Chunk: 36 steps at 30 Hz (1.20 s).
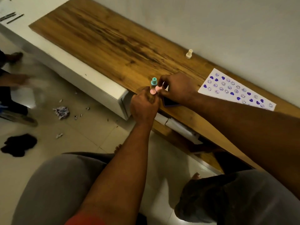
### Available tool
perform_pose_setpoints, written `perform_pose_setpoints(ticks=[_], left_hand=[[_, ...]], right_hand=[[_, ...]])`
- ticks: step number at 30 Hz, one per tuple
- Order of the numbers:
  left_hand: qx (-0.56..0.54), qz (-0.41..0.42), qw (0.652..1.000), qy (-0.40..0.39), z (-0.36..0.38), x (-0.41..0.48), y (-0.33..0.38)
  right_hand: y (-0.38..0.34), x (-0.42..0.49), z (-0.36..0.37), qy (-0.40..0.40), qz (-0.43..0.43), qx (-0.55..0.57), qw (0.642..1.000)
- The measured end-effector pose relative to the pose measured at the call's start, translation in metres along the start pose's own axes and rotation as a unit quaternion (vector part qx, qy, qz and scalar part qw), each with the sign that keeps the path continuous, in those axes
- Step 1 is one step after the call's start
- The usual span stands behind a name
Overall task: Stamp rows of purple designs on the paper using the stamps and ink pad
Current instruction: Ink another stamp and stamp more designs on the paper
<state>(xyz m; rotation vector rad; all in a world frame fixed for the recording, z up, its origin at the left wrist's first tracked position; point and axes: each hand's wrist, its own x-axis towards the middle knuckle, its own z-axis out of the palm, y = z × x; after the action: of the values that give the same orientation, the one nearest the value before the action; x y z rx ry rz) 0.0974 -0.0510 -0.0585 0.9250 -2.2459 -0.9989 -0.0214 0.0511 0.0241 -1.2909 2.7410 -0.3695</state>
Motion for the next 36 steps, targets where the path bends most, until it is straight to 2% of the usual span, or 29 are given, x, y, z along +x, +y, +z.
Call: perform_pose_setpoints(ticks=[4, 13, 18, 24, 28, 32, 36], left_hand=[[-0.025, -0.007, 1.000, 0.018, 0.002, 0.000, 0.003], [-0.018, -0.038, 0.999, 0.000, -0.001, 0.002, 0.002], [-0.021, -0.048, 0.999, -0.004, -0.003, 0.002, 0.002], [-0.041, -0.045, 0.998, -0.003, -0.003, 0.002, 0.004], [-0.044, -0.041, 0.998, -0.005, -0.004, 0.002, 0.004], [-0.041, -0.022, 0.999, 0.006, -0.005, 0.001, 0.003], [-0.037, -0.027, 0.999, 0.004, -0.001, 0.001, -0.002]], right_hand=[[0.001, 0.005, 0.004, -0.011, -0.010, 0.023, 1.000], [-0.005, 0.015, 0.015, -0.027, -0.041, 0.024, 0.999], [-0.012, 0.027, 0.006, -0.065, -0.043, -0.029, 0.997], [-0.039, 0.041, 0.000, -0.118, -0.062, -0.166, 0.977], [-0.045, 0.042, 0.001, -0.130, -0.046, -0.183, 0.973], [-0.037, 0.034, -0.001, -0.096, -0.039, -0.138, 0.985], [-0.019, 0.016, -0.012, 0.006, -0.027, -0.047, 0.998]])
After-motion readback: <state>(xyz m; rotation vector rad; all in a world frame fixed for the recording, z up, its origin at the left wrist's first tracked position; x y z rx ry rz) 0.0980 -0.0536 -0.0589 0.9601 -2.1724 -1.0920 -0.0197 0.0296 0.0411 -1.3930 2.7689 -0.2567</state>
